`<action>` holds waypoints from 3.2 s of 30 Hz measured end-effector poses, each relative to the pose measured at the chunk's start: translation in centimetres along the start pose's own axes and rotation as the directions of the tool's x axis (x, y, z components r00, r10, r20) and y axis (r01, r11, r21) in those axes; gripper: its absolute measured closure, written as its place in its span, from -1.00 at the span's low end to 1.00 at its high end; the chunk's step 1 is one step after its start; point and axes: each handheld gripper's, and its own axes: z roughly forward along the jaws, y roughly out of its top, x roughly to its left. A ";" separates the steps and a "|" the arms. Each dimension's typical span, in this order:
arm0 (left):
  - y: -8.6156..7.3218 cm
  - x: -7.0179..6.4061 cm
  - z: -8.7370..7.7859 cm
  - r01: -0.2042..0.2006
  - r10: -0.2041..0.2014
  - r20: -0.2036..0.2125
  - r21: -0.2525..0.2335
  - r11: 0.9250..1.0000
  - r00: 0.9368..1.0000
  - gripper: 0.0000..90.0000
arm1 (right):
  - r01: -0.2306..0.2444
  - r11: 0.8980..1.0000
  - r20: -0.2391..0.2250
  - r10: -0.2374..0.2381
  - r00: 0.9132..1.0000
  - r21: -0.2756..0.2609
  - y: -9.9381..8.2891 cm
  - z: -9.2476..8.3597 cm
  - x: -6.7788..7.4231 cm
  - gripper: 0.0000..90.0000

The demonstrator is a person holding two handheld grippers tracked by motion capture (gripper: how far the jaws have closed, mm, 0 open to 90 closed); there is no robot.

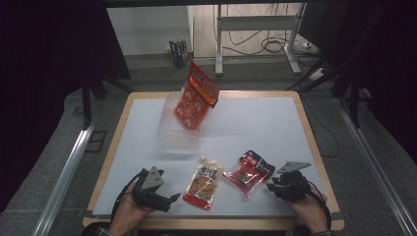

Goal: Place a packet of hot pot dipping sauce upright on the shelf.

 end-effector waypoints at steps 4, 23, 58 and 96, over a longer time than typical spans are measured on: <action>1.3 -0.7 0.5 -0.005 0.007 0.043 -0.035 0.999 0.999 -0.71 | -0.008 1.000 0.018 0.009 1.000 -0.013 -0.1 -0.2 -0.4 0.29; 7.3 -4.5 5.7 -0.049 0.082 0.272 -0.125 0.991 0.959 0.80 | -0.032 0.997 0.041 0.035 0.999 -0.069 -0.1 -0.3 -1.5 -0.14; 11.6 -8.4 13.2 -0.199 0.182 0.272 0.036 0.979 0.945 1.00 | -0.079 0.988 0.033 0.084 0.996 -0.133 -0.1 -0.5 -2.0 -0.57; 11.1 -8.3 13.2 -0.228 0.195 0.292 0.085 0.970 0.936 1.00 | -0.068 0.997 -0.343 0.047 0.938 -0.048 6.1 3.2 -1.3 -0.11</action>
